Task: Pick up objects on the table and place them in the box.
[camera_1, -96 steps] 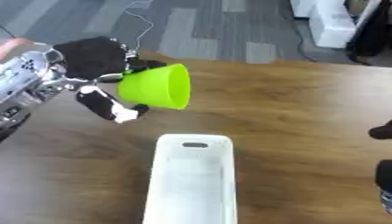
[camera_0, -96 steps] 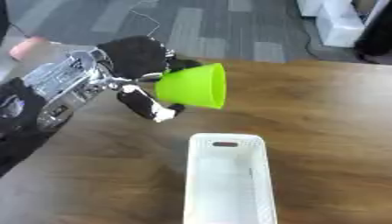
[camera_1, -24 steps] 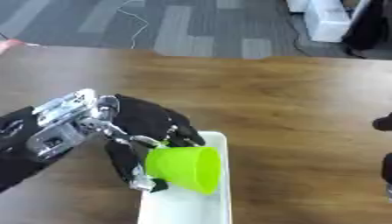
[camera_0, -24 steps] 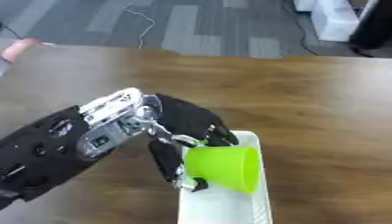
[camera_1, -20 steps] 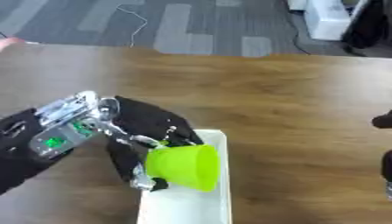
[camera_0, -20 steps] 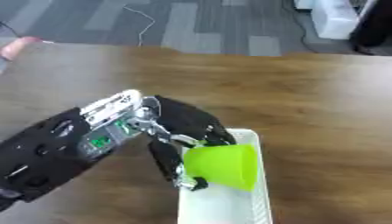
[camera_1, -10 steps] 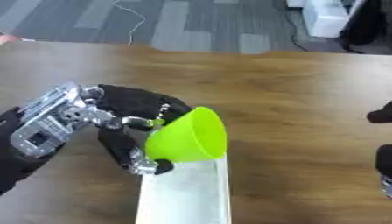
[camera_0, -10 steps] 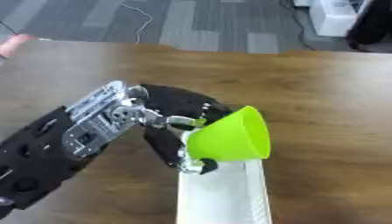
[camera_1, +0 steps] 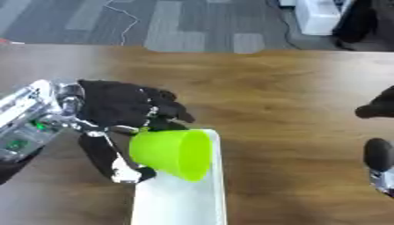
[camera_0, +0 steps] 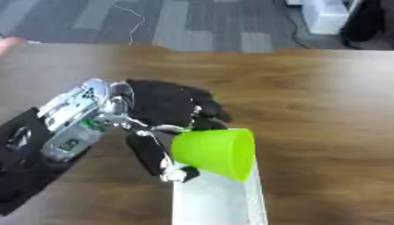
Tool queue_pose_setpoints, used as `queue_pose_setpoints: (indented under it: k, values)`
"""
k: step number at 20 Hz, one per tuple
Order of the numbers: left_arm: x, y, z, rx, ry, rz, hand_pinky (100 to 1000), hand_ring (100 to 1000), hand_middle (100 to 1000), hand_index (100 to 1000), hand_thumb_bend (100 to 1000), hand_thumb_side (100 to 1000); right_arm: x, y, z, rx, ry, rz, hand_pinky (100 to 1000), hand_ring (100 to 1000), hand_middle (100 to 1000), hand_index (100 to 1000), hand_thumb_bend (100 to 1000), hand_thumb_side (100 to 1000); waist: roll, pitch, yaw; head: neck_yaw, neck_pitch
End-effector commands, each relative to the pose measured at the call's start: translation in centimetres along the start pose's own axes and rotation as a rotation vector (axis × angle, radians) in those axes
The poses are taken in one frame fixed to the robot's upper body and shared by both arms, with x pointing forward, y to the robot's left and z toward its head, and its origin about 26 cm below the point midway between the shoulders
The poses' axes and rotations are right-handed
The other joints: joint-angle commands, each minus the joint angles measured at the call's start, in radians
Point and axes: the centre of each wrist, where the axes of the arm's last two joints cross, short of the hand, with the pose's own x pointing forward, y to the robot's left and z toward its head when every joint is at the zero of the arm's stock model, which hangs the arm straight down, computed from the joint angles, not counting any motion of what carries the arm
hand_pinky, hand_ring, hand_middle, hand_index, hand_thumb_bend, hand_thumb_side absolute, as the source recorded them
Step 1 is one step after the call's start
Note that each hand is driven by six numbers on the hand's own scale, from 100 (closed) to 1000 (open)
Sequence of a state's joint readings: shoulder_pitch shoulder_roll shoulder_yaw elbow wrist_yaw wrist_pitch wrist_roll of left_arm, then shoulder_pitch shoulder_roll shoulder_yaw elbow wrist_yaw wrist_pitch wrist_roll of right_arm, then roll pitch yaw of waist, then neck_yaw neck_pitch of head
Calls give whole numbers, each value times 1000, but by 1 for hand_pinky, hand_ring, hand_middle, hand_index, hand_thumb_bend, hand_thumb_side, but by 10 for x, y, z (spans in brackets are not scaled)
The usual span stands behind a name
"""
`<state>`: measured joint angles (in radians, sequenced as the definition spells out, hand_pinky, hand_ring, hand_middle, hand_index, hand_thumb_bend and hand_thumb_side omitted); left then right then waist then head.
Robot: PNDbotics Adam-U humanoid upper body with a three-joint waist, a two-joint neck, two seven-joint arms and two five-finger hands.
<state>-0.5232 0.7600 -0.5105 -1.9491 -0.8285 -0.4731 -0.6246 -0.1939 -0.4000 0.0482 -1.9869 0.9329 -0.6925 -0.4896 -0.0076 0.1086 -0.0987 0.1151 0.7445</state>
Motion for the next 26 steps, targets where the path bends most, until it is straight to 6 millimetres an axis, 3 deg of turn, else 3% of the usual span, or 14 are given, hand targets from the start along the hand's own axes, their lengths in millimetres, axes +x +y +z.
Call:
queue_pose_setpoints:
  k: [1,2,3,4,6,7,12,18,20,24,25,26]
  values:
    - [-3,-4,0,-90,-59,-120,1000,1000,1000,1000,1000,1000,-2,-6,-5,-3,-41,8,177,337,383,482,257,1000,3,-12,-4,-18,7]
    - [-3,-6,-2,-98,-72,-137,1000,1000,1000,1000,978,1000,-2,-6,-5,-3,-42,7,177,337,383,482,256,1000,4,-12,-4,-19,8]
    - [-3,-9,-5,-97,-84,-146,1000,1000,1000,1000,880,1000,-2,-6,-5,-3,-43,6,177,337,383,482,256,1000,4,-12,-5,-19,8]
    - [-4,-13,-7,-88,-95,-145,1000,1000,1000,1000,543,1000,-2,-6,-6,-3,-44,5,177,337,383,482,256,1000,5,-12,-6,-18,8]
    - [-5,-25,-13,-55,-109,-89,1000,1000,1000,1000,204,1000,-2,-6,-7,-2,-47,4,178,337,383,483,256,1000,6,-12,-9,-4,10]
    - [-6,-31,-16,-47,-110,-52,1000,1000,1000,1000,105,1000,-3,-6,-7,-3,-48,4,179,338,383,483,257,1000,6,-12,-10,4,12]
    - [-6,-50,-26,-63,-108,85,1000,1000,1000,1000,100,1000,-3,-6,-8,1,-52,2,175,337,383,481,245,1000,7,-12,-13,12,12]
    - [-4,-50,-30,-99,-123,136,1000,1000,1000,1000,100,1000,-3,-6,-8,33,-76,-18,166,337,385,482,232,1000,7,-12,-13,14,7]
    - [-3,-47,-30,-111,-132,127,1000,1000,1000,1000,235,1000,-3,-6,-8,47,-80,-22,162,337,386,483,225,1000,7,-13,-12,15,4]
    - [-1,-33,-28,-134,-159,23,1000,1000,1000,1000,729,1000,-3,-5,-8,93,-93,-32,154,340,393,486,201,1000,7,-13,-11,17,-3]
    - [0,-28,-27,-146,-161,-18,1000,1000,1000,1000,804,1000,-3,-5,-8,106,-94,-35,152,341,397,487,192,1000,7,-13,-10,17,-4]
    - [1,-24,-26,-158,-162,-54,1000,1000,1000,1000,804,1000,-2,-5,-8,116,-95,-38,152,341,397,487,192,1000,7,-14,-10,18,-5]
